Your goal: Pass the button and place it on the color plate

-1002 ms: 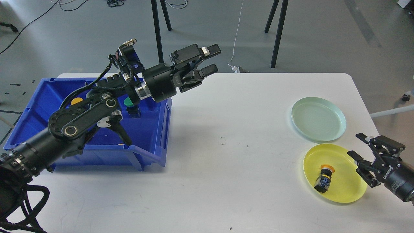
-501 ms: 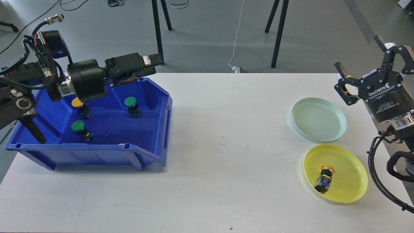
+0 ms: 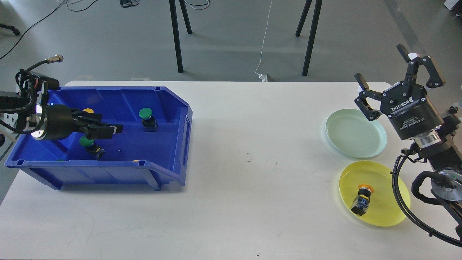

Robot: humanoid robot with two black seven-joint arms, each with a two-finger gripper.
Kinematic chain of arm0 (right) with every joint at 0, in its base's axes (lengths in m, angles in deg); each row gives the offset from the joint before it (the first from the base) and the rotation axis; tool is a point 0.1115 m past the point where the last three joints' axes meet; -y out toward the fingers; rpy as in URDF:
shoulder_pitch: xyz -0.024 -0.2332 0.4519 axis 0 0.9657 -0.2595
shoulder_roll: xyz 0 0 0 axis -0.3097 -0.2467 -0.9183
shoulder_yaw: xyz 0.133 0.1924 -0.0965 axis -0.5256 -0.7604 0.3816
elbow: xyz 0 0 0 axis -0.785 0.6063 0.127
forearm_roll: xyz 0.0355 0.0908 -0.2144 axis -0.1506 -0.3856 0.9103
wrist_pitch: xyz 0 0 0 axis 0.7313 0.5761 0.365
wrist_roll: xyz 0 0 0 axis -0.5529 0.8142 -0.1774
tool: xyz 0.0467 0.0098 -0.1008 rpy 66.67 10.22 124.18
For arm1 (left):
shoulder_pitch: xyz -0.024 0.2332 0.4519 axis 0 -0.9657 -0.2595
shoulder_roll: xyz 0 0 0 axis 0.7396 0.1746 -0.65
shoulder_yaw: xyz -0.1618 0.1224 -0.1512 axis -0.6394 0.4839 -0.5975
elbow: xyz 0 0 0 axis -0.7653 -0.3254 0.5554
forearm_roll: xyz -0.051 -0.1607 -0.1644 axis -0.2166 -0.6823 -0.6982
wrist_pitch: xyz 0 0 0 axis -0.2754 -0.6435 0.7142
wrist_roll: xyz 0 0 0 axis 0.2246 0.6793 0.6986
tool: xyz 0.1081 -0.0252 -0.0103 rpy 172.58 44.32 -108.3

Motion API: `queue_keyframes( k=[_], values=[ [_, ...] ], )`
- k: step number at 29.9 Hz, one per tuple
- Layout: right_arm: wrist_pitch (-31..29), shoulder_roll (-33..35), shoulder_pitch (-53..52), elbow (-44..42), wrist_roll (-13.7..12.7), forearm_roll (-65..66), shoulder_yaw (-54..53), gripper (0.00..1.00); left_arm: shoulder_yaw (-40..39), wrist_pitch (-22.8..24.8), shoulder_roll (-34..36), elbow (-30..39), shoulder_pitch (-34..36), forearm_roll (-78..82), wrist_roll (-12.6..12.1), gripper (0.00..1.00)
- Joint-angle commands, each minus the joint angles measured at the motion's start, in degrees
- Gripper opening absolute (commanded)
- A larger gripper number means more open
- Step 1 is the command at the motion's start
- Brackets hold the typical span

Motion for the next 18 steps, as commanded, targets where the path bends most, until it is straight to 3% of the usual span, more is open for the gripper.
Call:
queue_keyframes(
  k=[1, 6, 18],
  values=[
    [0.0, 0.2, 0.5, 0.1, 0.0, 0.0, -0.1, 0.98, 0.1, 0.0, -1.2, -4.0, 0.1, 2.4, 0.0, 0.86],
    [0.0, 0.3, 0.6, 0.1, 0.0, 0.0, -0.1, 0.98, 0.1, 0.0, -3.7, -9.1, 0.0, 6.2, 0.0, 0.86],
    [0.0, 0.5, 0.6, 0.2, 0.0, 0.0, -0.1, 0.98, 0.2, 0.0, -4.9, -11.2, -0.5, 6.1, 0.0, 0.91]
  ],
)
